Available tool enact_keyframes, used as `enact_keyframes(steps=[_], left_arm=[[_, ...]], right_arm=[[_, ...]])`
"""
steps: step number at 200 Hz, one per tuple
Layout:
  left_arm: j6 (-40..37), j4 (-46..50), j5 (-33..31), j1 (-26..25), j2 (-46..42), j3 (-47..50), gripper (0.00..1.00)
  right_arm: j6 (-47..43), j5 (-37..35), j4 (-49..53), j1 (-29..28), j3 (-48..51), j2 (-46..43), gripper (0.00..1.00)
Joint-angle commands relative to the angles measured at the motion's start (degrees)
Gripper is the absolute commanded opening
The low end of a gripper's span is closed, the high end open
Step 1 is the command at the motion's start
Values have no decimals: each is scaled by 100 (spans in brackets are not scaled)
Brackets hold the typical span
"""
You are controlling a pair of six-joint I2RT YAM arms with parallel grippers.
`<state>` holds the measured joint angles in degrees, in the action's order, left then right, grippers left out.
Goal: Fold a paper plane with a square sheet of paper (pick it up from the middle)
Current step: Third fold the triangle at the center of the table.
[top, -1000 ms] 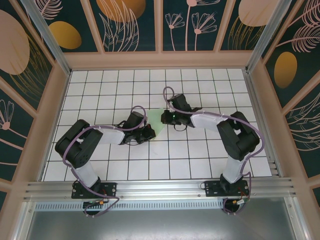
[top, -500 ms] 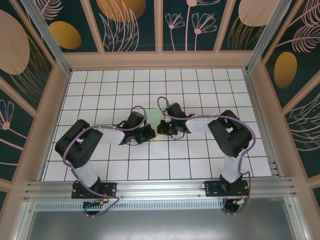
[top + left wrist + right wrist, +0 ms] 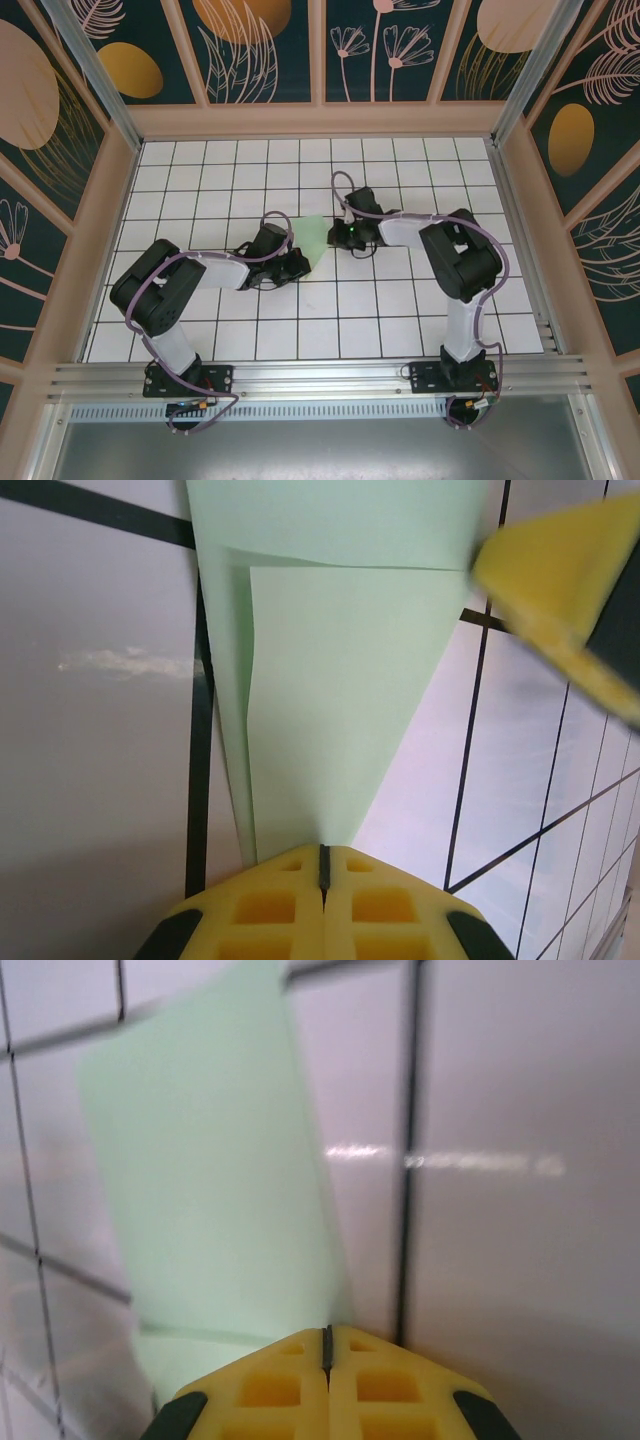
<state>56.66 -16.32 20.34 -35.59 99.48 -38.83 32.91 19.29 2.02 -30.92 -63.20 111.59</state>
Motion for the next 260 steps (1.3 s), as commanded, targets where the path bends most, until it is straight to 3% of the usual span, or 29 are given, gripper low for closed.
enact_keyframes(steps=[1,20,52,94,175,208,260], left_arm=[[-99,989,-338,23,135,285,0],[-111,981,-337,18,122,272,0],[-132,966,-337,22,124,227,0],[-146,946,-337,21,79,185,0],[-336,690,-408,19,-300,93,0],[-483,250,-127,24,-427,-52,0],[-694,348,-85,19,-162,-386,0]], right_arm=[[-109,-741,127,174,-148,-86,0],[-45,-645,-48,132,40,-425,0],[360,379,-783,-230,603,-887,0],[588,588,-826,-651,641,-586,0],[384,273,-271,-661,408,44,0],[348,137,-77,-656,377,128,0],[350,200,-81,-660,392,208,0]])
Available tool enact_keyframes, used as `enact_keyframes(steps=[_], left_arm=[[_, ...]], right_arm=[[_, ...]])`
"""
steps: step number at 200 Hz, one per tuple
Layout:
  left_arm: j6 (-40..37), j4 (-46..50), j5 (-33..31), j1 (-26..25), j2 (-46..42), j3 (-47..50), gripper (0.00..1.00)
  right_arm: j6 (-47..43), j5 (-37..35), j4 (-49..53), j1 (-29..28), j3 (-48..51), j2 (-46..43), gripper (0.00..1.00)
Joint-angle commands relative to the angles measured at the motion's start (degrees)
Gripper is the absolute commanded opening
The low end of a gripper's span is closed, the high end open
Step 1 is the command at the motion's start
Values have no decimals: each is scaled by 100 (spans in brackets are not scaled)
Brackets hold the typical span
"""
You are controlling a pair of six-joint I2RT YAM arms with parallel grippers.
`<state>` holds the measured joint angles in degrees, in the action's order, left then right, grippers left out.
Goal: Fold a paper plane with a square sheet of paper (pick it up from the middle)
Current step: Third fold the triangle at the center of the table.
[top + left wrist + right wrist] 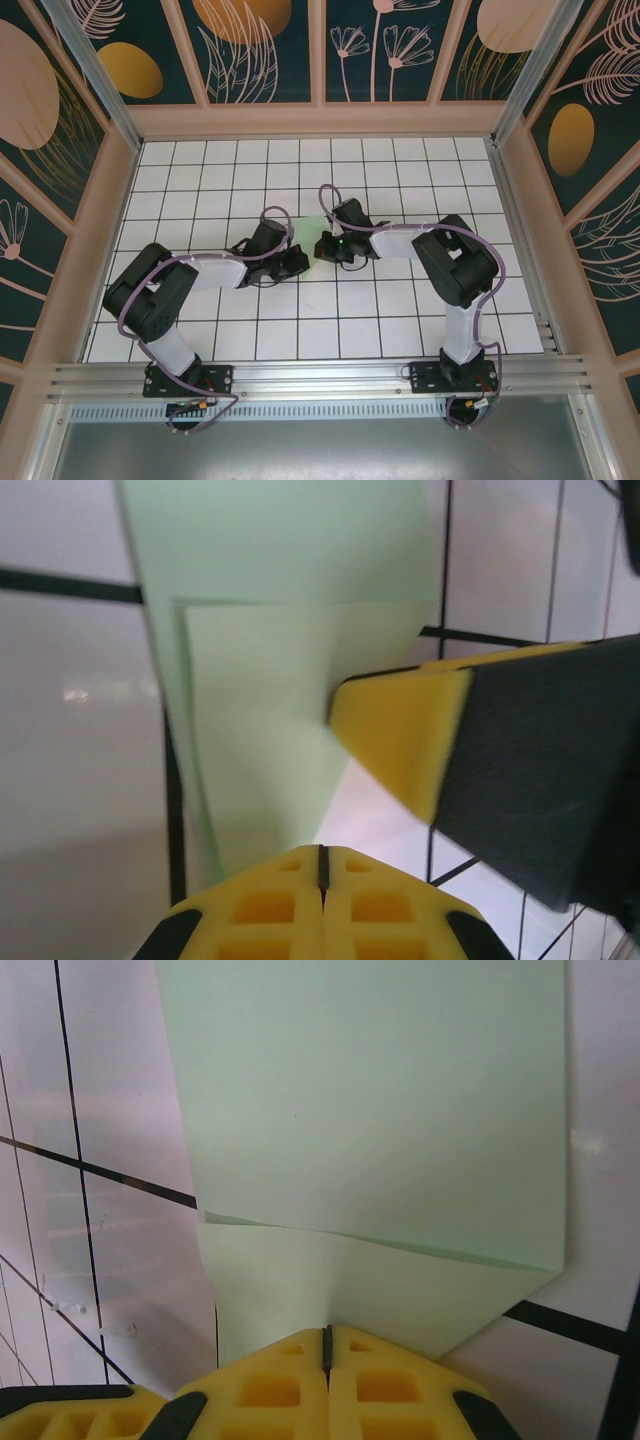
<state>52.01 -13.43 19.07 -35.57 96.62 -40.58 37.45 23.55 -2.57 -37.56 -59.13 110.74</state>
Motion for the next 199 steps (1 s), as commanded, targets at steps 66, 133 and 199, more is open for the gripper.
enact_keyframes(steps=[66,133,199], left_arm=[[-281,224,344,20,585,-53,0],[-612,509,561,8,192,527,0],[-842,741,486,-50,-52,596,0]], right_arm=[[-63,-267,564,-6,-106,442,0],[-1,-421,863,-6,-252,567,0],[25,-465,923,-6,-284,625,0]])
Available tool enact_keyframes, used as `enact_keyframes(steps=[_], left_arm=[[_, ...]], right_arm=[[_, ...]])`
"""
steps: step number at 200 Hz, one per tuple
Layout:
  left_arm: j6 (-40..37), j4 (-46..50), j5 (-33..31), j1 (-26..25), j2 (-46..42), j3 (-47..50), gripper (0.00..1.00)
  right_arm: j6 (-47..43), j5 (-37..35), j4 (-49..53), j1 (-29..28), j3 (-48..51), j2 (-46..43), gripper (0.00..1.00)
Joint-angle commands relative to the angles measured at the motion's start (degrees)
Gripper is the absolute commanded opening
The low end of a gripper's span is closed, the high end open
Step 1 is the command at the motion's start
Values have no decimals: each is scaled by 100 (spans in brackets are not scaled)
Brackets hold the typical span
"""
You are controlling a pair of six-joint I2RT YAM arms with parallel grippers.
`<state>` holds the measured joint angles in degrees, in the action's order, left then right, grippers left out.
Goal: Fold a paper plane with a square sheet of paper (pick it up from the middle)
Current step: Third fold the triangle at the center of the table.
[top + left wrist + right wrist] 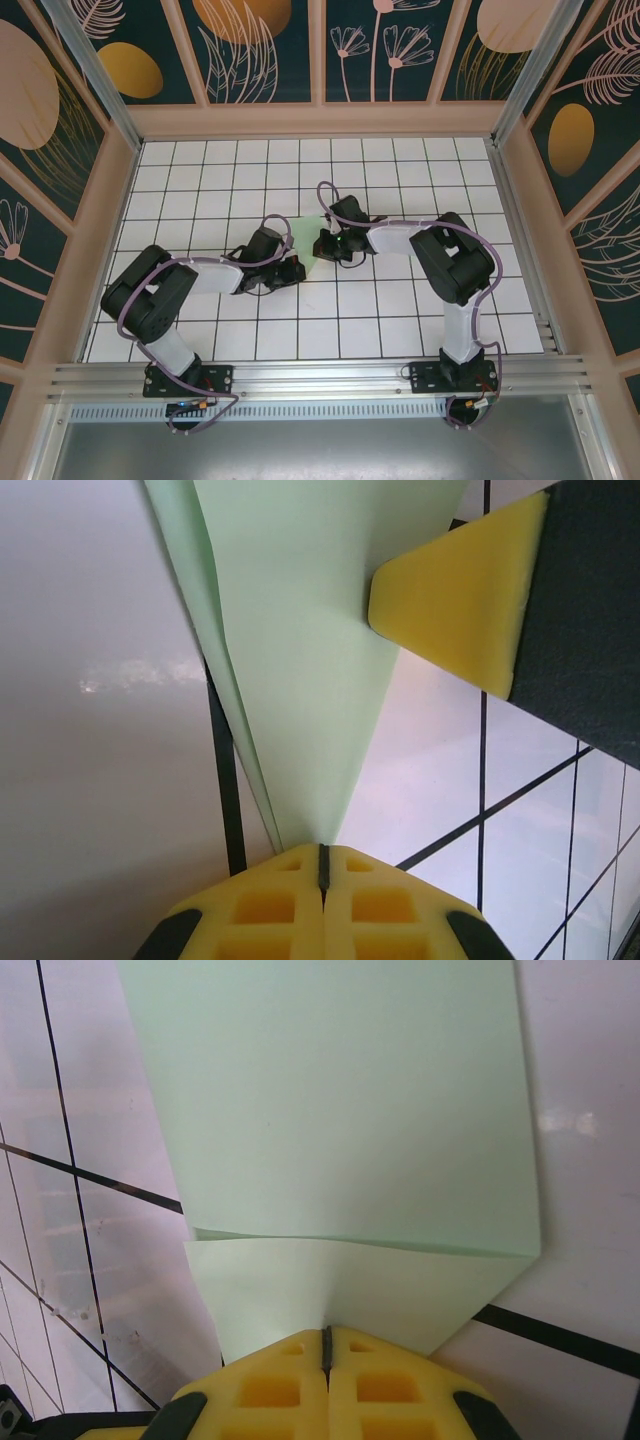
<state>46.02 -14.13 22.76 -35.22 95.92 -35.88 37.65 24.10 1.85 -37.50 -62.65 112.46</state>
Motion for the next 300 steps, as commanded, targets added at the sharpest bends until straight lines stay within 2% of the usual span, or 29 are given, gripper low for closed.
enact_keyframes(steps=[1,144,179,207,226,258,300], left_arm=[[-252,817,111,-83,21,121,0],[-1189,1690,-187,-171,-205,-316,0],[-1000,1699,-821,-169,-689,-476,0],[-624,1415,-1430,-162,-1039,-587,0],[-409,1000,-1538,-168,-1107,-571,3],[-224,440,-1374,-164,-865,-727,6],[-84,127,-1175,-168,-427,-972,6]], right_arm=[[6,-524,482,-12,68,452,0],[32,-560,613,-12,-67,531,0],[142,-409,476,5,-65,311,0],[364,-195,-54,90,74,-271,0],[475,-219,-329,203,193,-690,12],[651,-317,-511,433,478,-1019,31],[735,-188,-597,584,732,-1025,38]])
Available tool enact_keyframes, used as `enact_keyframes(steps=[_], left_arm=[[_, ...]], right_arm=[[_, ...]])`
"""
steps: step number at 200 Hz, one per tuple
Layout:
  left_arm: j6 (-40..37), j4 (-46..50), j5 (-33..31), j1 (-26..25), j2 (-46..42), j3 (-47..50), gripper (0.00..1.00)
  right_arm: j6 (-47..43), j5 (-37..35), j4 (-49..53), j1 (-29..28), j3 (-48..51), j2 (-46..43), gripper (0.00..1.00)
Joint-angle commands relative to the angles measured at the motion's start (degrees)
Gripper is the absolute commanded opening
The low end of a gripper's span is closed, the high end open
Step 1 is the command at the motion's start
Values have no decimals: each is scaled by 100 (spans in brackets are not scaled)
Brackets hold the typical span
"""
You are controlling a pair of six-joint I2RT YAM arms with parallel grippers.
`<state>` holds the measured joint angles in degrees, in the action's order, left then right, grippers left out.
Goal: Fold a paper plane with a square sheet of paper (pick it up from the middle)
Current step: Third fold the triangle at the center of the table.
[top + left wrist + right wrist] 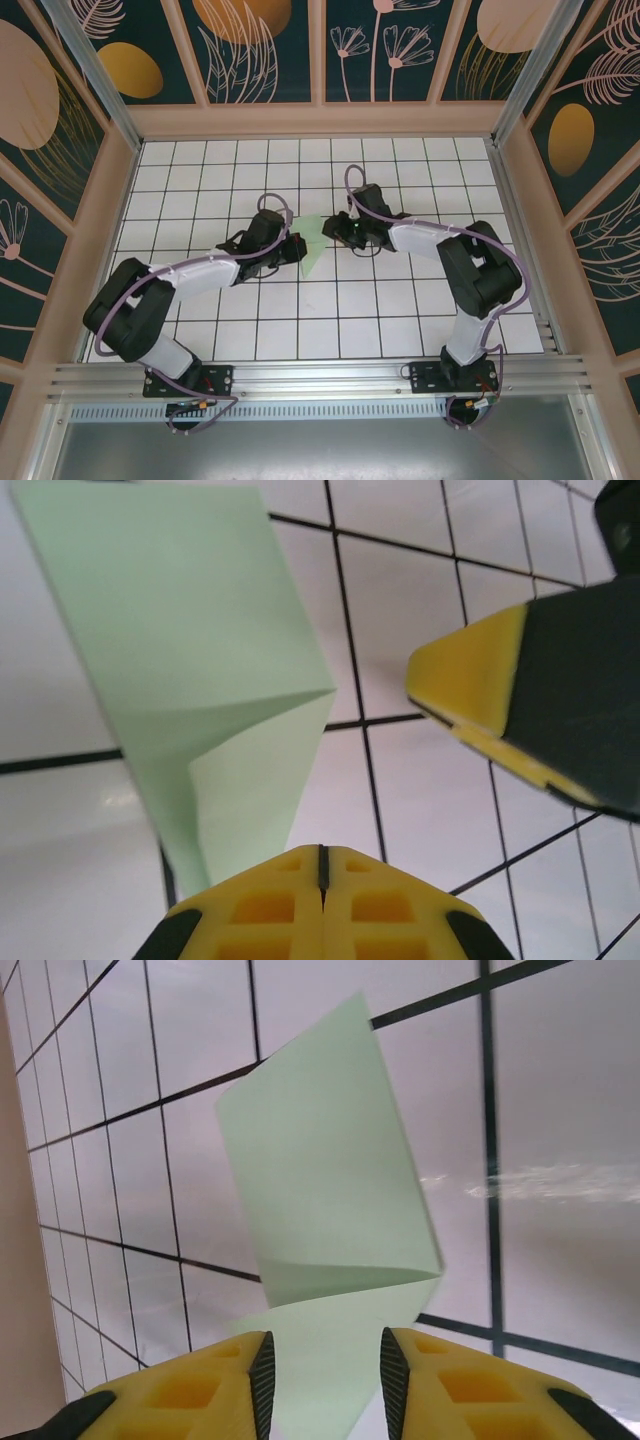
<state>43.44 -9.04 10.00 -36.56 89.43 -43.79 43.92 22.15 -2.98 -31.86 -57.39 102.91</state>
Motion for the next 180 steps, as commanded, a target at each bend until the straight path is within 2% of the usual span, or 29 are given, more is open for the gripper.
enact_keyframes(steps=[1,26,89,180], left_arm=[[183,-385,117,-35,232,-186,6],[235,-390,120,-40,555,-305,6],[422,201,-1042,-34,1138,-602,0],[544,517,-1250,-35,1471,-573,0]], right_arm=[[108,7,-115,21,208,-65,38],[107,70,-103,21,201,-1,40],[99,92,-68,18,166,127,45],[9,359,70,13,-137,450,41]])
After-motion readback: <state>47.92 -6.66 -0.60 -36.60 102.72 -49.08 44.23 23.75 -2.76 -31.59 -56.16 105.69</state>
